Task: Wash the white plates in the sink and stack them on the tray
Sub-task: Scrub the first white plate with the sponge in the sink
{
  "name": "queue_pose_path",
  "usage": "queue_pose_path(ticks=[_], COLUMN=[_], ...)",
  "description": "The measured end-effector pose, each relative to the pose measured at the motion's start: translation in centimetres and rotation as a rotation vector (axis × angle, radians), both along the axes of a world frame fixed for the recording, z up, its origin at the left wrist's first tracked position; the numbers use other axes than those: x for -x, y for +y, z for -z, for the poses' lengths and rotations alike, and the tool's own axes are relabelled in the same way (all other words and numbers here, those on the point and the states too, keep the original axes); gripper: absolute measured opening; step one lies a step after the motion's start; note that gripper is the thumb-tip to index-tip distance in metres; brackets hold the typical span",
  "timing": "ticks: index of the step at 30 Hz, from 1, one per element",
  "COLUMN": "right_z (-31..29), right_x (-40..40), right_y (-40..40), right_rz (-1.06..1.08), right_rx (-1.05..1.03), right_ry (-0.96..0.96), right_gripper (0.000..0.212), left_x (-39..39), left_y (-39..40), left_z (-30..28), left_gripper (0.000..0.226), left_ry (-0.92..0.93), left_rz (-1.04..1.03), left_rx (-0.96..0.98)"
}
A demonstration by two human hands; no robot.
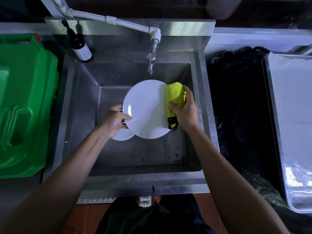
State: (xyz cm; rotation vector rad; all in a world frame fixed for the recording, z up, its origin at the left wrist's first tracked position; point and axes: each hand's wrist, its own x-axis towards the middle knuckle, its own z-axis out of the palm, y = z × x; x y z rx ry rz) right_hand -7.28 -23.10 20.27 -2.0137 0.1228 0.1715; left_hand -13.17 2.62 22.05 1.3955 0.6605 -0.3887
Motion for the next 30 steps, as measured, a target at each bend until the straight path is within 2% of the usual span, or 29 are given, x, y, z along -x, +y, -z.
queue_pose_path(ticks=[6, 10, 13, 23, 26, 30], right_z=[-1.7, -2.9, -3.6, -3.1, -2.8, -3.1], right_x=[-1.6, -2.2, -2.5, -2.2, -1.9, -1.6], right_y=[-0.4, 0.1, 0.6, 0.6, 0.7, 0.8], right_rz=[-0.146, -0.258, -0.316, -0.289, -0.248, -0.222], right_rx=[0.022, 0.060, 0.096, 0.130, 0.140, 0.210], right_ry=[-0.010, -0.056, -0.099, -0.158, -0.216, -0.367], right_gripper=[0.077, 0.078, 0.078, 0.085, 0.085, 0.084], left_x=[-2.0, -3.9, -4.9, -5.4, -5.4, -4.8], left_y=[1.0, 1.4, 1.0, 0.1, -0.4, -1.6], left_z=[-1.5, -2.9, -3.7, -3.3, -2.8, -1.3], left_gripper=[0.044, 0.036, 0.028, 0.037, 0.030, 0.024], left_ry=[-0.038, -0.067, -0.087, -0.164, -0.206, -0.198], left_rz=[0.215, 0.415, 0.485, 0.537, 0.542, 0.372], left_rx=[-0.152, -0.263, -0.320, -0.380, -0.389, -0.417])
